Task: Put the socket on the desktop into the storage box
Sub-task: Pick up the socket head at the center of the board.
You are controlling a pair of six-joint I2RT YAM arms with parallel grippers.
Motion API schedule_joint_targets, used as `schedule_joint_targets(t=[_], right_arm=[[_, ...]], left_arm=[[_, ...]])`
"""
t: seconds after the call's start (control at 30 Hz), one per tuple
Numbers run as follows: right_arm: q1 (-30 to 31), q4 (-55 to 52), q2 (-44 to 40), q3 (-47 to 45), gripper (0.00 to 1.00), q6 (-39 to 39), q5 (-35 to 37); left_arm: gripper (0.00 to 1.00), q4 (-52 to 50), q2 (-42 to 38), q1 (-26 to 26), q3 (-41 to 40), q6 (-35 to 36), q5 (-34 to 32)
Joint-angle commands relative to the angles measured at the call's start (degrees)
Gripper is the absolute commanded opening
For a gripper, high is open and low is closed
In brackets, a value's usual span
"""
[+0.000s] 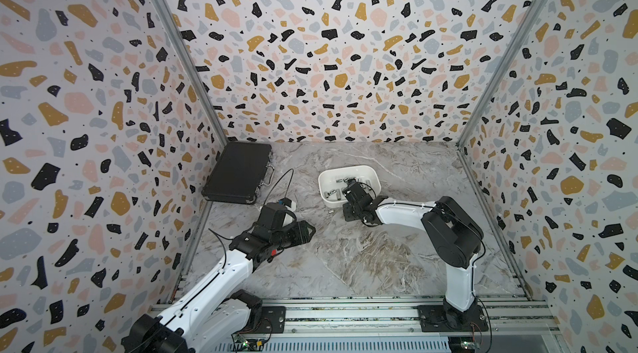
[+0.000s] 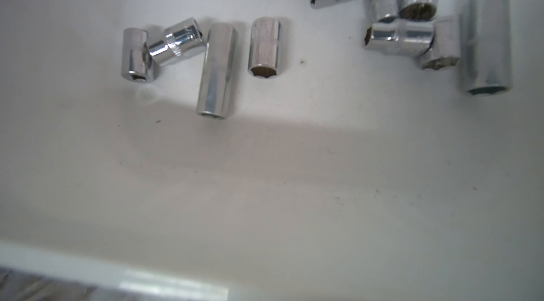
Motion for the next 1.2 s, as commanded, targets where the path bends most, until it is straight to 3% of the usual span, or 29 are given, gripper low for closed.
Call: schedule_joint_targets(t=[0.0,0.53,1.17], right_arm=[[0.4,-1.6,-7.1,-2.7,0.25,0.9,-1.3],[0.4,-3.4,-22.6,-13.6,0.25,1.8,-8.4],[0.2,-9.7,-18.2,-1.9,0.26,-0.6,-12.1]], left_arm=[[0.6,2.9,0.4,-0.3,0.4,-0.9,0.1],[0.6,6.4,5.2,-3.2,2.4,-3.3,-2.3],[0.59,2.0,13.5,-3.1,13.2,-0.7,-7.3]])
